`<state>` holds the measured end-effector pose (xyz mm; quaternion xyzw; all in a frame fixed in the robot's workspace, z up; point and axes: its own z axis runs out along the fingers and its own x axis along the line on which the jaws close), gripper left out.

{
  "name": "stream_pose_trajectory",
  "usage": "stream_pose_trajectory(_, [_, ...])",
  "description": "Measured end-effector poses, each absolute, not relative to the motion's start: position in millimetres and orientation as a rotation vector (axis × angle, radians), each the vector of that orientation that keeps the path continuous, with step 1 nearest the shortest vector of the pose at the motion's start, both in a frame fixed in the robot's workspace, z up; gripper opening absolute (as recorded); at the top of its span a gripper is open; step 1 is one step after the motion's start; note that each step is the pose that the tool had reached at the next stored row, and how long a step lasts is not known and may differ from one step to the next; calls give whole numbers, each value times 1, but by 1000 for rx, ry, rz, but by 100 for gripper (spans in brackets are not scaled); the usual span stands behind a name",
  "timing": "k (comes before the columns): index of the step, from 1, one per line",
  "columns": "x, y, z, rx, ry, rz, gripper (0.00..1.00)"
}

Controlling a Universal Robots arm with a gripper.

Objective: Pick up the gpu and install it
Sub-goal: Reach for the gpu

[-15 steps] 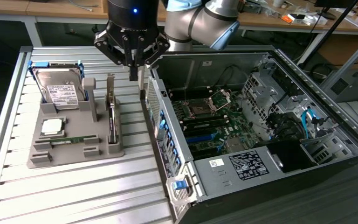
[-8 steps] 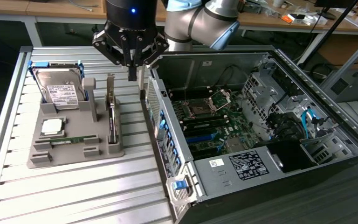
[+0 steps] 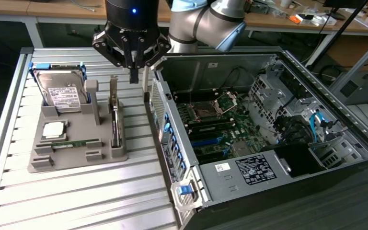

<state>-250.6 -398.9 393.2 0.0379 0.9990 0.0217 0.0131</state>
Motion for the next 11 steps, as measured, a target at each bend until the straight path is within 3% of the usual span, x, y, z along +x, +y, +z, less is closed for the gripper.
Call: stream_pose_trajectory(11, [-256, -399, 393, 118, 3112, 68, 11])
